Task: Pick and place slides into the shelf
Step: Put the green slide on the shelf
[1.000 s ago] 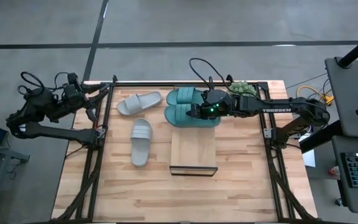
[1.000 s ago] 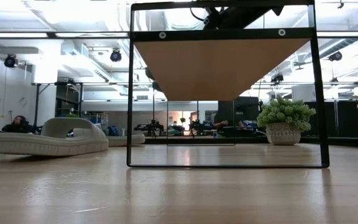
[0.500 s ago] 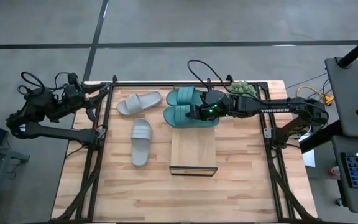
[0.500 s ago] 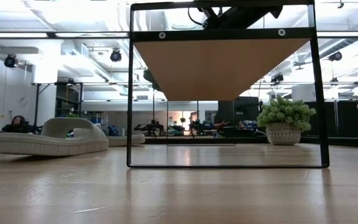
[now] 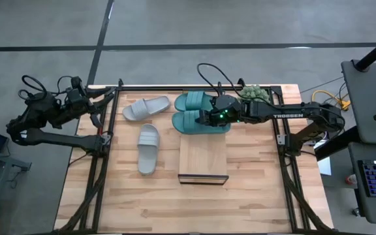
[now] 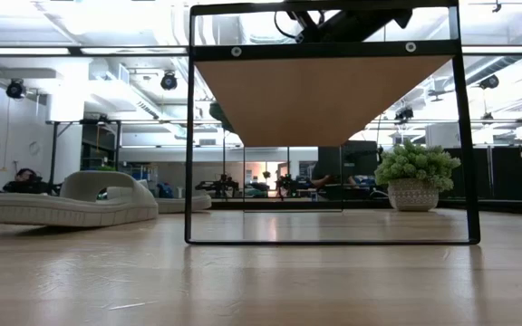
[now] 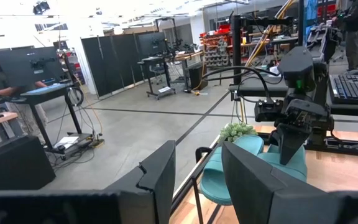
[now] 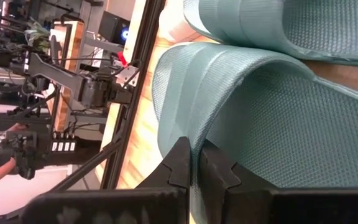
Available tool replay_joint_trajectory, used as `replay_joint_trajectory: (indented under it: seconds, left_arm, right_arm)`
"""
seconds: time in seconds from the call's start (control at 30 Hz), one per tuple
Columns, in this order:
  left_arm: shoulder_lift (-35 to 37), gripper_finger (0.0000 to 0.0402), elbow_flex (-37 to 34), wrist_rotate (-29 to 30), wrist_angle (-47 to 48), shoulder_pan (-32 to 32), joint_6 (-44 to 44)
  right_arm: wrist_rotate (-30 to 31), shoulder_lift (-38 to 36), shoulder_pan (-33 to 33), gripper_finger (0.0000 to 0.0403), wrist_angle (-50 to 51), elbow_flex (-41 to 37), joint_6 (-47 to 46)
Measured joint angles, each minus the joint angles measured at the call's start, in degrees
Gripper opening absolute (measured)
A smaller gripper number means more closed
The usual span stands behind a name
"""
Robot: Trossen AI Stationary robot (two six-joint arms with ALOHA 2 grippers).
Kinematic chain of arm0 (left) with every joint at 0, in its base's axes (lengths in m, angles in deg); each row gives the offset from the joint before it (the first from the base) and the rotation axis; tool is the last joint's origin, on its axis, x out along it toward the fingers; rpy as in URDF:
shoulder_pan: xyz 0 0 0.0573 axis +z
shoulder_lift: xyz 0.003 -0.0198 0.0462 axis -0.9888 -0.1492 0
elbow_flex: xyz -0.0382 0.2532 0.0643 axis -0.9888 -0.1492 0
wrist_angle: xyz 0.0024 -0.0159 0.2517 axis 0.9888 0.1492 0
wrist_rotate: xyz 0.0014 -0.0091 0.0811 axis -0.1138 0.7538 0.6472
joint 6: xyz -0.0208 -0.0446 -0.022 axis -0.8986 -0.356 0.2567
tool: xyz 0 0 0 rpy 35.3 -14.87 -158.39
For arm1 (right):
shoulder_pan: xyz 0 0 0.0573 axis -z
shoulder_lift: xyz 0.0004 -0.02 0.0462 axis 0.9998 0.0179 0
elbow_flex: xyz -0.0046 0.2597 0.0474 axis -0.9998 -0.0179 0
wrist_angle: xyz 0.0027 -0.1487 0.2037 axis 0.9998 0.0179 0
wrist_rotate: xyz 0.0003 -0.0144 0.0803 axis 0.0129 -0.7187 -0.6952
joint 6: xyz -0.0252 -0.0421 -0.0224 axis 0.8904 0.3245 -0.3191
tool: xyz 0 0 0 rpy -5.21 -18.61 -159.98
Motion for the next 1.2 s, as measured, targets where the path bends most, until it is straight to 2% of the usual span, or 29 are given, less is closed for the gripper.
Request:
replay_joint_trajectory:
  seconds: [0.63,0.87,1.2]
  left_arm:
    - [0.0,0.0116,0.0,0.0,0.0,0.0,0.0]
    - [0.0,0.0116,0.0,0.0,0.0,0.0,0.0]
    - [0.02,0.0116,0.0,0.0,0.0,0.0,0.0]
  right_arm:
    - [0.63,0.0,-0.02,0.0016,0.1,-0.81,-1.99]
    - [1.27,0.0,-0.02,0.006,0.34,-0.85,-2.54]
    - [1.41,0.02,-0.02,0.015,0.45,-0.89,-4.14]
